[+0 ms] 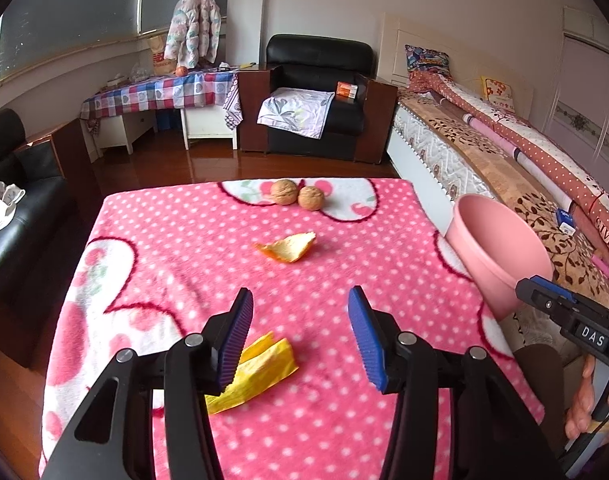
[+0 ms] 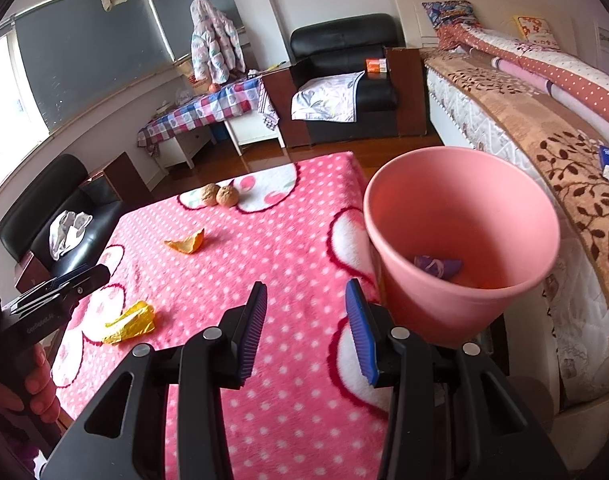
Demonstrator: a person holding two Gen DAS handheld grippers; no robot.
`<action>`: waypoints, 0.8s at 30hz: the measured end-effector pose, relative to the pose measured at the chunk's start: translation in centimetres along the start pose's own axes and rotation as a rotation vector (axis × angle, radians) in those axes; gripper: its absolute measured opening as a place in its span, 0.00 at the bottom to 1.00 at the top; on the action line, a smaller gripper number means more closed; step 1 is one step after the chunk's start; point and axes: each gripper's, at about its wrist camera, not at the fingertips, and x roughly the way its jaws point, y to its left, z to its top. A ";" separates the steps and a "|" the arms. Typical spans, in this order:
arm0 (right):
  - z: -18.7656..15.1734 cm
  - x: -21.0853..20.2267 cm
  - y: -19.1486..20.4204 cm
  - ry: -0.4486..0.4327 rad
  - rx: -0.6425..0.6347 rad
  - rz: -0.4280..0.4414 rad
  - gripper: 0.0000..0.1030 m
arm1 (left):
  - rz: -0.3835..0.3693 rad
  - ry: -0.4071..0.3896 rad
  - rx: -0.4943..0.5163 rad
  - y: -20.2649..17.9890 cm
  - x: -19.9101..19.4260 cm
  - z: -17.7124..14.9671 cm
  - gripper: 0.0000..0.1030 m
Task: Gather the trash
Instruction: 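Lower the left gripper onto the yellow wrapper while the right gripper approaches the orange peel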
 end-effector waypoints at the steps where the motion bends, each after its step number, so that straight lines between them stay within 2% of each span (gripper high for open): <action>1: 0.0 0.1 0.1 0.003 -0.002 0.003 0.40 | 0.003 0.002 -0.002 0.3 -0.1 -0.2 0.47; 16: -0.9 2.6 2.9 0.091 -0.053 0.061 0.40 | 0.025 0.111 0.018 4.3 1.1 -4.2 0.48; 24: -1.2 3.9 4.1 0.135 -0.077 0.081 0.40 | 0.020 0.171 0.130 5.2 3.8 -4.7 0.48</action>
